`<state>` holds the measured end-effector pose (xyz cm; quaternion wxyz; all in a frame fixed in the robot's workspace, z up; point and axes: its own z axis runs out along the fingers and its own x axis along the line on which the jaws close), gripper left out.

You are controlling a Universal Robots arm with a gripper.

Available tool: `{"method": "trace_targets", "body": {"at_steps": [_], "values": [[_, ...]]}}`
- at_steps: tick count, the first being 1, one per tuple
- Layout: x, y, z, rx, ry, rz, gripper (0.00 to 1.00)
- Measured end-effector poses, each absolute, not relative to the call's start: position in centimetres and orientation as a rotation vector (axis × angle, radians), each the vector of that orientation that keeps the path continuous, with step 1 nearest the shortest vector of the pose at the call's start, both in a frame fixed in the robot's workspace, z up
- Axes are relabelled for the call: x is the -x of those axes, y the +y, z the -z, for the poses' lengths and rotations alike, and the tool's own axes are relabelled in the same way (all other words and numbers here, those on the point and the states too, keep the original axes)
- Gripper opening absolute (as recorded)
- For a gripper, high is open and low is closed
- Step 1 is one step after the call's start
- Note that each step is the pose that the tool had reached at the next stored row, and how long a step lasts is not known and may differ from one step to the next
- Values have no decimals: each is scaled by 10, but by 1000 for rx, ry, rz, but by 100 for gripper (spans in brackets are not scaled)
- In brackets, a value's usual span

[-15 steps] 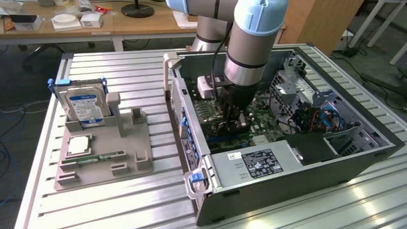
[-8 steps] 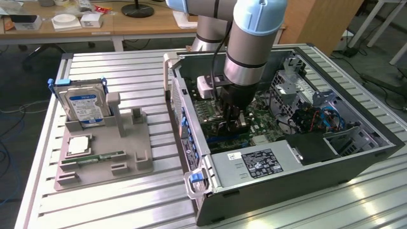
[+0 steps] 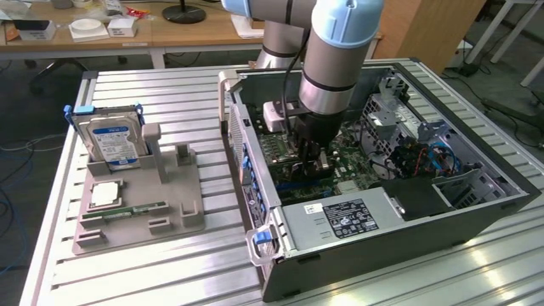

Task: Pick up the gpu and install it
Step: 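Insert the gpu into the slot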

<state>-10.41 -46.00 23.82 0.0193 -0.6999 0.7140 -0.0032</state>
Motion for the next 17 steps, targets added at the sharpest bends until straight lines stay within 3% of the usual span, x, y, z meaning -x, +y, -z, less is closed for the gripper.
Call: {"method": "trace_targets", "body": {"at_steps": [17], "values": [[104, -460, -236, 2173, 2214, 8, 27]]}}
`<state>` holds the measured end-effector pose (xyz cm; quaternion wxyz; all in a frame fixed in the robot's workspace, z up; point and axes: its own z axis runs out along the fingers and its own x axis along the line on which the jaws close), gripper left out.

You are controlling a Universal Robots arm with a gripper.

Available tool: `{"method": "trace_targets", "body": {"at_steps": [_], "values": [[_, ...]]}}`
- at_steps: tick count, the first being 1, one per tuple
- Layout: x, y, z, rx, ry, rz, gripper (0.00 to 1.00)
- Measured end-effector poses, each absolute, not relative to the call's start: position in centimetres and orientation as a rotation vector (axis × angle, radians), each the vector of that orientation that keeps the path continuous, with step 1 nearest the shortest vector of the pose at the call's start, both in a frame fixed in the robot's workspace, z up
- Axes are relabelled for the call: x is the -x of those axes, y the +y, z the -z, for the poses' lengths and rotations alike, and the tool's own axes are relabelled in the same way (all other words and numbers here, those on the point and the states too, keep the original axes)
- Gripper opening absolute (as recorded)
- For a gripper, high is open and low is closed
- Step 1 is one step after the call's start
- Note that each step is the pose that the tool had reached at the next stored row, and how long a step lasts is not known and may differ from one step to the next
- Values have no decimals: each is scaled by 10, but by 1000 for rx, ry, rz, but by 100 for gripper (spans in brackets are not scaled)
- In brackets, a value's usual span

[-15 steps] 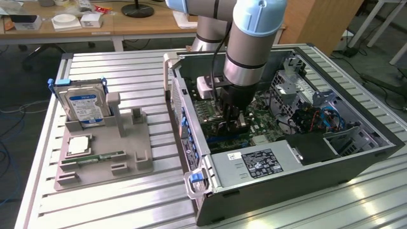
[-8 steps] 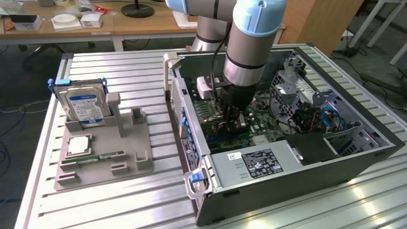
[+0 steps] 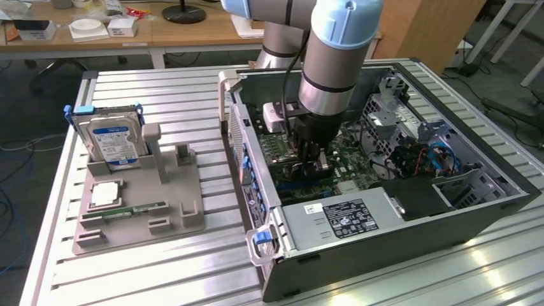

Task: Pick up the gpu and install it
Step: 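Insert the gpu into the slot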

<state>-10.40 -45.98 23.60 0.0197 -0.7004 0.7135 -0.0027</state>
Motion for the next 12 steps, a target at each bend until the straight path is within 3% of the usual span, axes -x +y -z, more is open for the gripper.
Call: {"method": "trace_targets", "body": {"at_steps": [12], "values": [[104, -460, -234, 2173, 2214, 8, 27]]}}
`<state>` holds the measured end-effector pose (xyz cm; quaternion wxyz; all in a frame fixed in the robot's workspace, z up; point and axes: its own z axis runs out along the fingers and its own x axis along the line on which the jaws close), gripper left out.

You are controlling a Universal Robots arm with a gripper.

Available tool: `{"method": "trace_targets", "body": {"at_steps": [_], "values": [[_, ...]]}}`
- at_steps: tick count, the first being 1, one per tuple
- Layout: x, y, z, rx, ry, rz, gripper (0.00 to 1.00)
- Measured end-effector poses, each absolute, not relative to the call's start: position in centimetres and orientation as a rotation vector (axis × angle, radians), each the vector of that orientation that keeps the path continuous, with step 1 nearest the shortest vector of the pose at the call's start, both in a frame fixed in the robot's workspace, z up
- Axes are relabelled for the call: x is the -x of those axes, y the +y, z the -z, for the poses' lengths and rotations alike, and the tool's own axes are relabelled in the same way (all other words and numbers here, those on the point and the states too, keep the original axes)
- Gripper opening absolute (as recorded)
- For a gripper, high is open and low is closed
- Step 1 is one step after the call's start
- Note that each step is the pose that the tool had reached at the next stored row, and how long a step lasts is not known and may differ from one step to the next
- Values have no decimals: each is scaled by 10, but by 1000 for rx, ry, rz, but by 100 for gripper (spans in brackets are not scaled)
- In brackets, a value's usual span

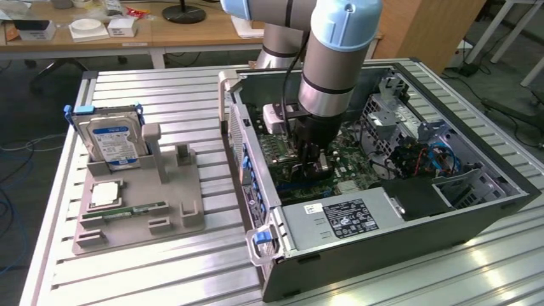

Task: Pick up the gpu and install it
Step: 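Insert the gpu into the slot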

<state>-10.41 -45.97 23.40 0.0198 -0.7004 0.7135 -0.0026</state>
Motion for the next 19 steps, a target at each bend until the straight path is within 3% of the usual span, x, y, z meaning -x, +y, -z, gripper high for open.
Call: {"method": "trace_targets", "body": {"at_steps": [19], "values": [[106, -461, -234, 2172, 2213, 7, 27]]}}
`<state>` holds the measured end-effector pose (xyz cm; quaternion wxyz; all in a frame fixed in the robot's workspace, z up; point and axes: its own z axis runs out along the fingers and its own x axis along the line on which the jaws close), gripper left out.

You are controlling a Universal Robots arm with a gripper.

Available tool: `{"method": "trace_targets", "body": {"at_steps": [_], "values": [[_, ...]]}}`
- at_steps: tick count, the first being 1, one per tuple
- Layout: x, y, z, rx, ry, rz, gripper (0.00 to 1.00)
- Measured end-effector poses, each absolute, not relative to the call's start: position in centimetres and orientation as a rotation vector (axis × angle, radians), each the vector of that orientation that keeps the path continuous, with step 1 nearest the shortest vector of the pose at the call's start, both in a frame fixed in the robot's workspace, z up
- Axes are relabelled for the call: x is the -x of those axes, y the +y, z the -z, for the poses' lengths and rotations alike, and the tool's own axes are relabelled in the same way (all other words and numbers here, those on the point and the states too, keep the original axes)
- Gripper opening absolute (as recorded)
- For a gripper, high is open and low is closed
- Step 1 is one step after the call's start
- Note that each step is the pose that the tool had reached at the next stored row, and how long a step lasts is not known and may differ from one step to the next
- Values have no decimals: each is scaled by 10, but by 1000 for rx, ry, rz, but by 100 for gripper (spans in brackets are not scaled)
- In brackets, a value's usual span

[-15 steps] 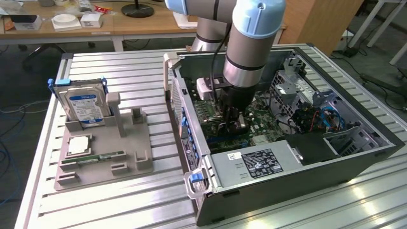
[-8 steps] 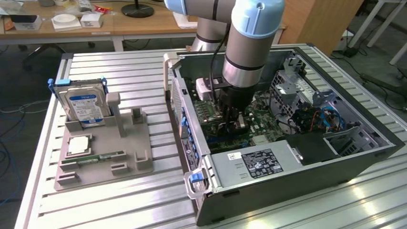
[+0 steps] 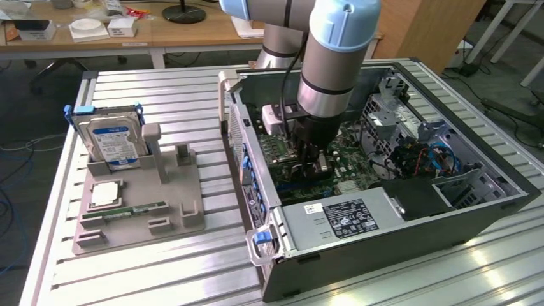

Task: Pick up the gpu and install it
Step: 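Insert the gpu into the slot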

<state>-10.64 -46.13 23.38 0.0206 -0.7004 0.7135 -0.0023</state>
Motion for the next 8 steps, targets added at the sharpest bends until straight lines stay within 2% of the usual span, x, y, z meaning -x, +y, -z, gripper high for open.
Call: {"method": "trace_targets", "body": {"at_steps": [8], "values": [[106, -462, -234, 2173, 2210, 6, 27]]}}
